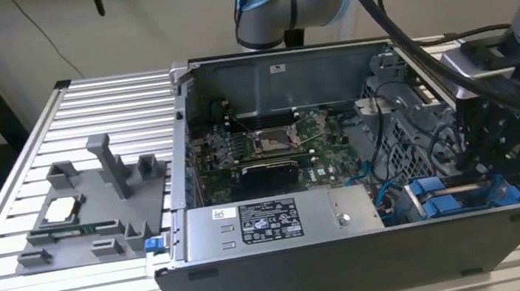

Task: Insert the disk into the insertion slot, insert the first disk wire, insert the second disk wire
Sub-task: 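Insert the first disk wire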

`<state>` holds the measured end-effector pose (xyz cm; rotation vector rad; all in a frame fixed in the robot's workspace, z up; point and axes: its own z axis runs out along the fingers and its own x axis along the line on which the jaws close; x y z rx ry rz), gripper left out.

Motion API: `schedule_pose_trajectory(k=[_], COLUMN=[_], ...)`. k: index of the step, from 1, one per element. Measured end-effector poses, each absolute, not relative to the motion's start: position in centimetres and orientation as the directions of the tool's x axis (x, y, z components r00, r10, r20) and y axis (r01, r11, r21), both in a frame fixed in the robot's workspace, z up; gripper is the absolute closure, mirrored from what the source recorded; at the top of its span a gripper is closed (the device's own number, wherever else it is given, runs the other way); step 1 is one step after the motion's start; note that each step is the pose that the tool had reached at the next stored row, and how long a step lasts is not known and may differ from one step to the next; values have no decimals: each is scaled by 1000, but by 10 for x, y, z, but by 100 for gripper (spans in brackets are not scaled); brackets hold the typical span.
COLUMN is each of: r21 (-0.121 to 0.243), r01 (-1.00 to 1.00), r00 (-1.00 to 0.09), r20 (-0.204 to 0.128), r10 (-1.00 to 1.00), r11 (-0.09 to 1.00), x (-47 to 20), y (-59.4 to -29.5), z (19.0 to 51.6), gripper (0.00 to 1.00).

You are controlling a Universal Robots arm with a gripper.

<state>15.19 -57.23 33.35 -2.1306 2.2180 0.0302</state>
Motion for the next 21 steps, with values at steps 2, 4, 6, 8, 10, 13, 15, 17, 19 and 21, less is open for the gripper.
schedule_pose_trajectory(k=[2, 4, 6, 8, 10, 13, 15, 17, 19, 21], r21=[-32, -31, -31, -31, -31, -31, -31, -31, -31, -31], r01=[-999, -999, -999, -999, -999, -999, -999, -999, -999, -999], r00=[-39, -39, -39, -39, -39, -39, -39, -39, -39, -39], r20=[-62, -62, -62, -62, -62, -62, -62, -62, -62, -62], r10=[-997, -997, -997, -997, -997, -997, -997, -997, -997, -997], r11=[41, 41, 41, 41, 41, 41, 41, 41, 41, 41], x=[152, 152, 152, 152, 152, 152, 152, 152, 152, 152], y=[-572, -572, -572, -572, -572, -572, -571, -571, -571, -571], z=[334, 343, 352, 360, 368, 375, 379, 380, 380, 380], gripper=[80, 73, 73, 73, 73, 73, 73, 73, 73, 73])
